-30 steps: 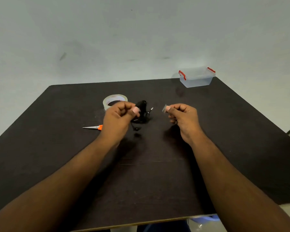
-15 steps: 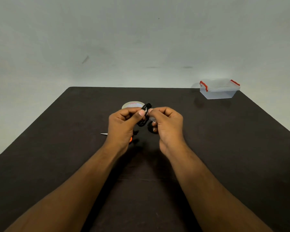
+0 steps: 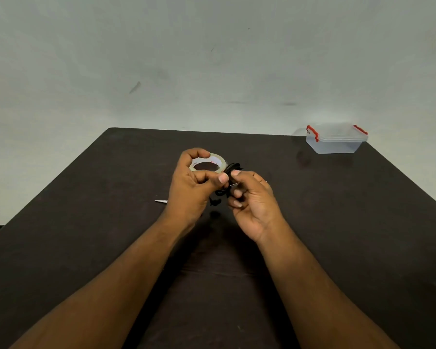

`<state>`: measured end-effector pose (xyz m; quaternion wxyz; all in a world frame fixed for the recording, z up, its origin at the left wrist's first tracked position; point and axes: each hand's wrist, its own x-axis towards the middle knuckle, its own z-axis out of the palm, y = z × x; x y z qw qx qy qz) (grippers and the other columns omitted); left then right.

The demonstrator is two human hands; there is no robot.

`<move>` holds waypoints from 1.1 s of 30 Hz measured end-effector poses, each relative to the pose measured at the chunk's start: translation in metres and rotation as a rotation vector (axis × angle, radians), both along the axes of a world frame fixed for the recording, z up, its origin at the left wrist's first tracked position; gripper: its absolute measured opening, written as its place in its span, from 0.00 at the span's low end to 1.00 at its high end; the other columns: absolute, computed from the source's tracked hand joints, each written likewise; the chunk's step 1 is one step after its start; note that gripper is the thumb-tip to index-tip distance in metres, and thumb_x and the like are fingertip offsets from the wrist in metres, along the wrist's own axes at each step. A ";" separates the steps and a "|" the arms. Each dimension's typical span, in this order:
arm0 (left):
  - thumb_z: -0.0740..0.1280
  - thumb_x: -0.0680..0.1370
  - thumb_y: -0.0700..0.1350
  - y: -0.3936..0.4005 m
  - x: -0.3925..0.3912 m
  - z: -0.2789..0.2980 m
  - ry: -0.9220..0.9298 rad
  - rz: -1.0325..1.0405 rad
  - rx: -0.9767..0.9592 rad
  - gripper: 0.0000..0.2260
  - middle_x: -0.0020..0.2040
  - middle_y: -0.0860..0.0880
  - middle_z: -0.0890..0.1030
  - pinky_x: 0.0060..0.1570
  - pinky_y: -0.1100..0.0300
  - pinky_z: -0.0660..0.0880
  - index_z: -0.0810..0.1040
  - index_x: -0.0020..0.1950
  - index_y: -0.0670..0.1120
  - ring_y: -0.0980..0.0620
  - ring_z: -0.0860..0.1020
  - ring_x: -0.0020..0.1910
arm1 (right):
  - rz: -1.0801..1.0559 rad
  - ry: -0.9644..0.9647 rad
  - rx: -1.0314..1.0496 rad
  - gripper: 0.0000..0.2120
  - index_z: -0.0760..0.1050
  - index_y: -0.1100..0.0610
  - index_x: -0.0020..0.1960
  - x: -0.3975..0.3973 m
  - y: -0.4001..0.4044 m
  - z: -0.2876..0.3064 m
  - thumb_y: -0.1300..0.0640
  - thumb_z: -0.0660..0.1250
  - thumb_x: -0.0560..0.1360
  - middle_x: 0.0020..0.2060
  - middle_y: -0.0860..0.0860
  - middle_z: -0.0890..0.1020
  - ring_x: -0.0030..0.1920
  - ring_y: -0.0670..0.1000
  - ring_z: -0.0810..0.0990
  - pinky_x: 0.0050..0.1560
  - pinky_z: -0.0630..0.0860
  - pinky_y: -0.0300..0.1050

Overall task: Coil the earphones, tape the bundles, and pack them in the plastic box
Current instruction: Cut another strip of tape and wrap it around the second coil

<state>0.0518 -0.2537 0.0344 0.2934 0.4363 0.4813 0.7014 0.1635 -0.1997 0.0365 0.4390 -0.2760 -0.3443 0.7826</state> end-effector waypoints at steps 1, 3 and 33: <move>0.72 0.72 0.33 0.000 0.000 0.000 -0.019 -0.018 -0.015 0.21 0.35 0.46 0.85 0.41 0.65 0.75 0.70 0.59 0.49 0.54 0.82 0.36 | 0.008 0.021 -0.010 0.14 0.71 0.54 0.31 0.000 0.000 -0.001 0.65 0.67 0.73 0.29 0.52 0.73 0.25 0.43 0.67 0.24 0.57 0.36; 0.71 0.72 0.33 0.001 -0.002 -0.001 -0.026 -0.045 -0.054 0.21 0.35 0.47 0.85 0.42 0.67 0.75 0.73 0.62 0.47 0.56 0.82 0.35 | 0.020 0.050 -0.019 0.14 0.72 0.54 0.31 0.001 0.000 -0.002 0.65 0.67 0.73 0.28 0.51 0.74 0.24 0.42 0.67 0.23 0.57 0.35; 0.62 0.76 0.46 0.009 -0.020 -0.018 1.245 0.165 0.098 0.17 0.45 0.46 0.82 0.64 0.53 0.70 0.79 0.62 0.40 0.52 0.77 0.48 | -0.025 -0.285 -0.132 0.05 0.80 0.58 0.44 0.016 0.000 0.007 0.61 0.73 0.69 0.31 0.50 0.82 0.31 0.45 0.78 0.34 0.74 0.40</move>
